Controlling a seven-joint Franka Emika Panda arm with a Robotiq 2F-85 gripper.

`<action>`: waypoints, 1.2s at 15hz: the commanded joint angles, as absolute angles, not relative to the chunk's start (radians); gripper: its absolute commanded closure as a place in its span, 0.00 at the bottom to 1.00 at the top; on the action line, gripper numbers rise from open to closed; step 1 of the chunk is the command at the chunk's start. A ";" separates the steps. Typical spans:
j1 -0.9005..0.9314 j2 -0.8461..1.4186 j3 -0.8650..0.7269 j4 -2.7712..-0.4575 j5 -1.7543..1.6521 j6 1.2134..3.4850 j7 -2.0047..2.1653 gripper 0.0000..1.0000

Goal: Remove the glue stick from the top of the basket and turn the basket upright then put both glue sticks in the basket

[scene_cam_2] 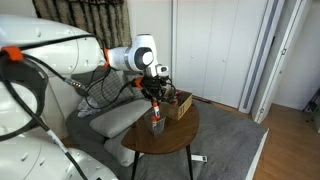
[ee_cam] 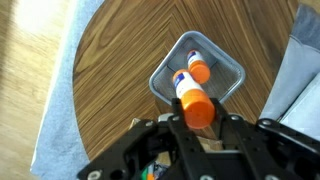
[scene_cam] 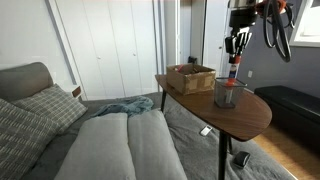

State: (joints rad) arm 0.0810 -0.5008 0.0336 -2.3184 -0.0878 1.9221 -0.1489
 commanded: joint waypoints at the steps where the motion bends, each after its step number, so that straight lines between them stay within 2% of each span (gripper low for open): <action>1: 0.076 -0.514 0.037 -2.323 -0.092 1.936 -0.133 0.92; 18: 0.065 -0.455 0.021 -2.339 -0.081 1.981 -0.142 0.92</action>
State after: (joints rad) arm 0.0651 -0.4748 0.0234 -2.3300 -0.0881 1.9599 -0.1488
